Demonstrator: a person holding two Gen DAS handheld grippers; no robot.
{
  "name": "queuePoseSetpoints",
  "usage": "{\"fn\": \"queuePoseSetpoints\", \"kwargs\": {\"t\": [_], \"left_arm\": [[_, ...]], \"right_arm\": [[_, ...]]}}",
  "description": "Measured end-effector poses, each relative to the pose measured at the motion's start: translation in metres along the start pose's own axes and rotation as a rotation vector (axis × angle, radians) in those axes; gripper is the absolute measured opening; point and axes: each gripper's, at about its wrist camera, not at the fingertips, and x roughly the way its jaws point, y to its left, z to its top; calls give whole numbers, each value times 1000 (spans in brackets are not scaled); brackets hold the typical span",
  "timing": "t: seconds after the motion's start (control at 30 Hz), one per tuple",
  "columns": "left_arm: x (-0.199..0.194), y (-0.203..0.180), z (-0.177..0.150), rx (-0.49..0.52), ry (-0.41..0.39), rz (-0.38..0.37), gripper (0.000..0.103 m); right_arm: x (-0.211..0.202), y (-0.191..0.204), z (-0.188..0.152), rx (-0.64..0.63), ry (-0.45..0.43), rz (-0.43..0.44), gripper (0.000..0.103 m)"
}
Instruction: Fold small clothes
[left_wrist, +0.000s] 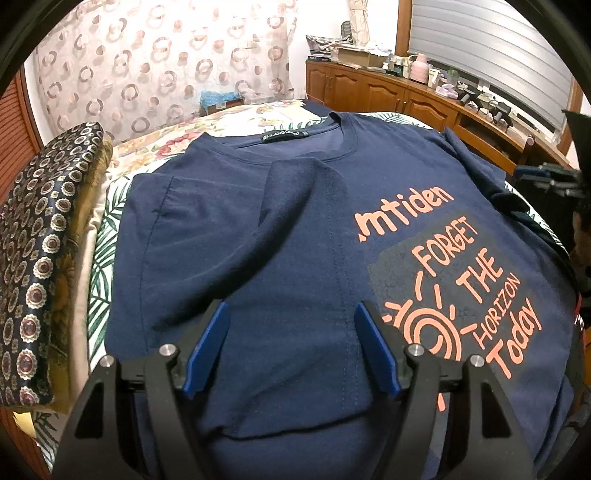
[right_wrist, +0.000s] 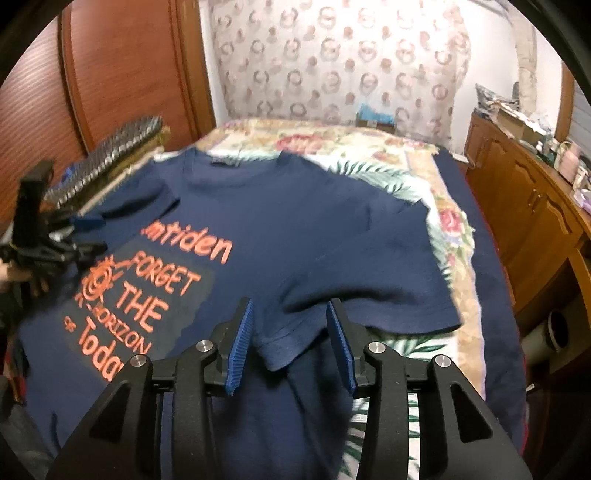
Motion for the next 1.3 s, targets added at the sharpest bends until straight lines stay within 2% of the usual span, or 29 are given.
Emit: {"fn": "queuePoseSetpoints", "kwargs": {"t": [0.13,0.33,0.57,0.63,0.83,1.0,1.17,1.3], "left_arm": [[0,0,0,0,0,0,71],[0,0,0,1,0,1,71],[-5,3,-4,-14,-8,19,71],[-9,3,-7,-19,-22,22,71],[-27,7,-15,-66,-67,44,71],[-42,10,-21,-112,-104,32,71],[-59,17,-26,-150,-150,27,71],[-69,17,-27,-150,-174,34,71]], "right_arm": [[-2,-30,4,70,2,-79,44],[23,-74,-3,155,70,-191,44],[34,-92,-8,178,100,-212,43],[34,-91,-9,163,95,-205,41],[38,-77,-3,84,99,-167,6],[34,-58,17,48,54,-90,2],[28,-13,53,-27,-10,13,2],[33,26,79,-79,-25,88,2]]}}
